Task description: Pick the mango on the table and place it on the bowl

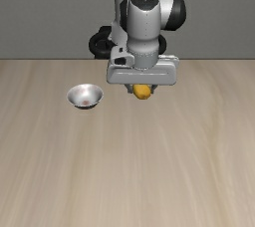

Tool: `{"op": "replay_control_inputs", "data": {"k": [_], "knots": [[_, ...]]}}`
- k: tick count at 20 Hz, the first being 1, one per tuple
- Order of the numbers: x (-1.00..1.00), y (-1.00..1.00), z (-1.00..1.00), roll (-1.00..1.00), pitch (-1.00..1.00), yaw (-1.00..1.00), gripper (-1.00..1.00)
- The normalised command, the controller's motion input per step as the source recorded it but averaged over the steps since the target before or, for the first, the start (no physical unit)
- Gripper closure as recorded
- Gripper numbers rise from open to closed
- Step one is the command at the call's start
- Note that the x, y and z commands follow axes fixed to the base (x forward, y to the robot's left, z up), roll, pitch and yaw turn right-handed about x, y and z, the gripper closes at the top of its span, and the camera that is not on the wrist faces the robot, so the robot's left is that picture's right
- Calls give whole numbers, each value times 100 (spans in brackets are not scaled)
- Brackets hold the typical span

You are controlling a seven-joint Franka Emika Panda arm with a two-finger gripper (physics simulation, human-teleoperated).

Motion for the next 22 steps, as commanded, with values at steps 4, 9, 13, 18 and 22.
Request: {"op": "replay_control_inputs", "data": {"k": [4, 9, 13, 18, 22], "knots": [[0, -100, 0, 0, 0, 0, 100], [0, -100, 0, 0, 0, 0, 100], [-25, -75, 0, 0, 0, 0, 100], [-100, 0, 0, 0, 0, 0, 100], [-100, 0, 0, 0, 0, 0, 100]]}}
